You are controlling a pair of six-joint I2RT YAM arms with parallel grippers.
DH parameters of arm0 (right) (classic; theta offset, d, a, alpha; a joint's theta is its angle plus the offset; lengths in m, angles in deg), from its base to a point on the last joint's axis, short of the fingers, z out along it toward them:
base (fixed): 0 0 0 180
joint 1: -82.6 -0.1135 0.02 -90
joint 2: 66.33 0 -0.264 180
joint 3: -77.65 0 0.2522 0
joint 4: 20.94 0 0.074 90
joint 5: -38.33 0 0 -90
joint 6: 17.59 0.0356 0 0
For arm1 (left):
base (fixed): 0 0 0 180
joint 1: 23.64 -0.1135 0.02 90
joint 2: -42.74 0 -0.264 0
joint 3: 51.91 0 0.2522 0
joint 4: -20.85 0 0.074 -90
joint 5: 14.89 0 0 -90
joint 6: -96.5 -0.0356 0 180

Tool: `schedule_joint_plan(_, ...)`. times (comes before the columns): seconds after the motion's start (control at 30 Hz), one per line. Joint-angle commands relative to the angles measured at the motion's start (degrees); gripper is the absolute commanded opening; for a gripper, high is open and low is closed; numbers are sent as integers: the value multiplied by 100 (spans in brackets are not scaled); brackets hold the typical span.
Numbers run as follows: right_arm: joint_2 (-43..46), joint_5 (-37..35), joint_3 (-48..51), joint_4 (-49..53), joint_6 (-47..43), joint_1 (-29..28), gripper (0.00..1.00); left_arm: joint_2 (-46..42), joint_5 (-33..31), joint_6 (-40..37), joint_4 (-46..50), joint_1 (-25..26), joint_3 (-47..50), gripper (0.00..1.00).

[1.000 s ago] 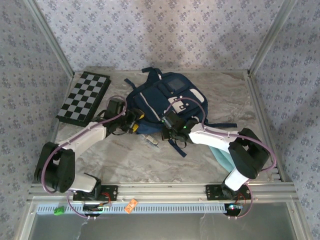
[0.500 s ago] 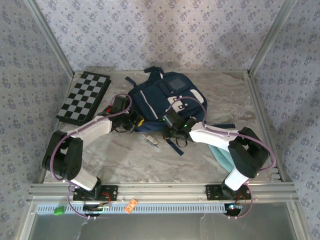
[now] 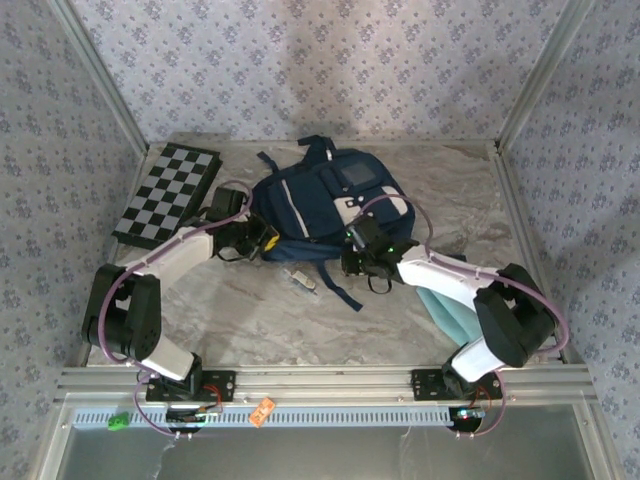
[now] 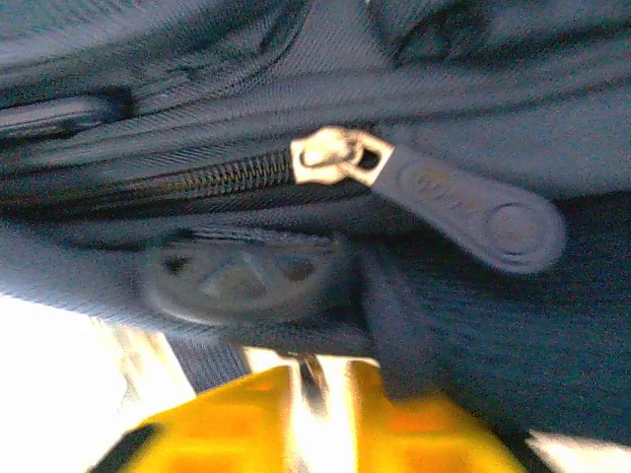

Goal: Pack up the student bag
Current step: Zip the student bag at the top-center of the table.

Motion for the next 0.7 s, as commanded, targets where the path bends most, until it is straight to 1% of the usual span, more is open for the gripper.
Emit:
schedule_joint_plan(0.0, 510, 75, -177, 655, 9, 70, 40, -415, -426, -406, 237, -92, -246, 23)
schedule_joint_plan(0.07, 663, 448, -201, 672, 48, 276, 45, -629, -708, -504, 434, 108, -252, 31)
schedule_joint_plan(0.13, 631, 821, -324, 675, 20, 531, 48, -788, -994, -549, 507, 353, -260, 36)
schedule_joint_plan(0.27, 169, 1220, -843, 788, -56, 783, 51, -796, -1382, -539, 501, 802, -396, 41)
schedule_joint_plan(0.4, -395, 1459, -1325, 613, -49, 867, 54, -568, -1530, -481, 435, 1068, -520, 43)
schedule_joint_plan(0.53, -1146, 1856, -2005, 584, -106, 1010, 49, -247, -1469, -391, 206, 1261, -603, 43)
schedule_joint_plan(0.67, -1685, 1830, -2501, 702, -204, 1038, 50, 11, -1574, -425, 222, 1433, -670, 43)
